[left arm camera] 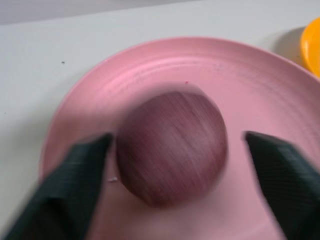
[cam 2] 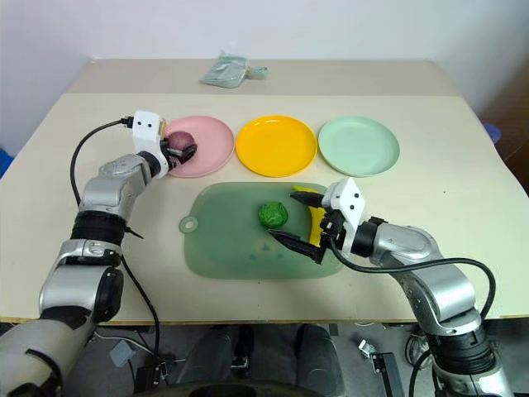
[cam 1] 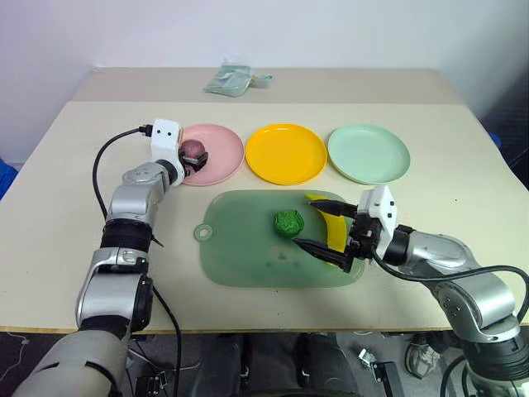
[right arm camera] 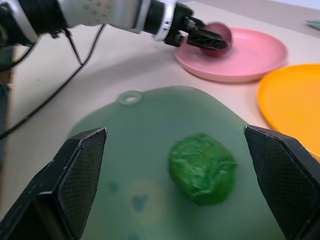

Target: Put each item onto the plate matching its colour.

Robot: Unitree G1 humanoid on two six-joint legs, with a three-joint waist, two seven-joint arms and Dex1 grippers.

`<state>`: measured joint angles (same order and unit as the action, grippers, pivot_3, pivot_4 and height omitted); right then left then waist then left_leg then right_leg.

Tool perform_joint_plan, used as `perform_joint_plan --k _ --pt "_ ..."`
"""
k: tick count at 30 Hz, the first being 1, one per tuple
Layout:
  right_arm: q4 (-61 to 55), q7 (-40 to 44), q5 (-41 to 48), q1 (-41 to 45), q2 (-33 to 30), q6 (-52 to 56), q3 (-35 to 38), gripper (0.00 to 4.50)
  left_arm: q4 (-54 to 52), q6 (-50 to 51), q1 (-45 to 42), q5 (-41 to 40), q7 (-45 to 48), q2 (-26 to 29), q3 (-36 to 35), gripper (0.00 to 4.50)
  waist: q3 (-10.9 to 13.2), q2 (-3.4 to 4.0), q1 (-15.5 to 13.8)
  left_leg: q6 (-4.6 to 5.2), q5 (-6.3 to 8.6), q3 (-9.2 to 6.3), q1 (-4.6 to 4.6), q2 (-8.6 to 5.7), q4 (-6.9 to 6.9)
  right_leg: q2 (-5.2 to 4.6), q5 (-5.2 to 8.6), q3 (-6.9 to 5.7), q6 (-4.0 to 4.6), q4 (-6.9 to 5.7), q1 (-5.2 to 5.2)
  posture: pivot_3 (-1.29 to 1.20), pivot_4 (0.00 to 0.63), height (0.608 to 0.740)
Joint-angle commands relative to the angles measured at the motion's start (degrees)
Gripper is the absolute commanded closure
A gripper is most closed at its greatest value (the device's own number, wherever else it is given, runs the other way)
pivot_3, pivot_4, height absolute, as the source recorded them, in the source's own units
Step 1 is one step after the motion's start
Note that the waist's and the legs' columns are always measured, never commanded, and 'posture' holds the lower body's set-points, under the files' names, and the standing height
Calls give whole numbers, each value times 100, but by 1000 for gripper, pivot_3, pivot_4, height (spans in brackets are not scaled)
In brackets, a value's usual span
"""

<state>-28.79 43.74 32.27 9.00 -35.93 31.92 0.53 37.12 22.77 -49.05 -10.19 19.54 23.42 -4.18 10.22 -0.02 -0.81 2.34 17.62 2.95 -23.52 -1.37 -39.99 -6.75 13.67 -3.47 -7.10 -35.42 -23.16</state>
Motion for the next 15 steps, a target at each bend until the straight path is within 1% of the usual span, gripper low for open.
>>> perform_joint_plan --k 1,3,6,9,11,13,15 --pt "-281 -72 102 11 -78 10 262 0 -409 -403 -87 -74 137 102 -237 22 0 0 -3 0 0 0 0 0 0 0 0 0 0 0 0 0 150 740" --pt "-295 -66 141 -45 -146 32 369 0 -812 -532 60 -184 370 144 -277 22 1 -1 0 -1 -1 0 0 1 -2 0 0 0 0 2 0 0 150 740" --pt "-296 -27 251 -175 -277 93 593 0 -2003 -657 567 -285 1290 290 105 22 0 -1 7 -2 0 1 0 1 0 -2 0 0 0 2 0 0 150 740" --pt "-197 31 238 -299 -414 80 788 0 -3236 -234 1064 -728 2373 394 620 22 0 0 -13 -2 0 0 0 2 -1 -3 0 1 0 11 2 0 150 740" --pt "-136 81 240 -395 -512 67 937 0 -4092 48 1390 -908 3119 468 1304 22 0 1 -12 -3 0 -1 1 2 -5 -3 0 1 0 14 6 0 150 740" --pt "-128 103 239 -442 -557 58 1005 0 -4488 155 1547 -868 3532 482 1811 22 0 1 -5 -3 0 -1 2 1 -6 -4 0 3 1 14 7 0 150 740" --pt "-143 94 239 -448 -564 55 1007 0 -4523 178 1548 -768 3633 431 2038 22 -1 1 6 -3 0 0 3 3 -5 -2 0 4 1 14 6 0 150 740"
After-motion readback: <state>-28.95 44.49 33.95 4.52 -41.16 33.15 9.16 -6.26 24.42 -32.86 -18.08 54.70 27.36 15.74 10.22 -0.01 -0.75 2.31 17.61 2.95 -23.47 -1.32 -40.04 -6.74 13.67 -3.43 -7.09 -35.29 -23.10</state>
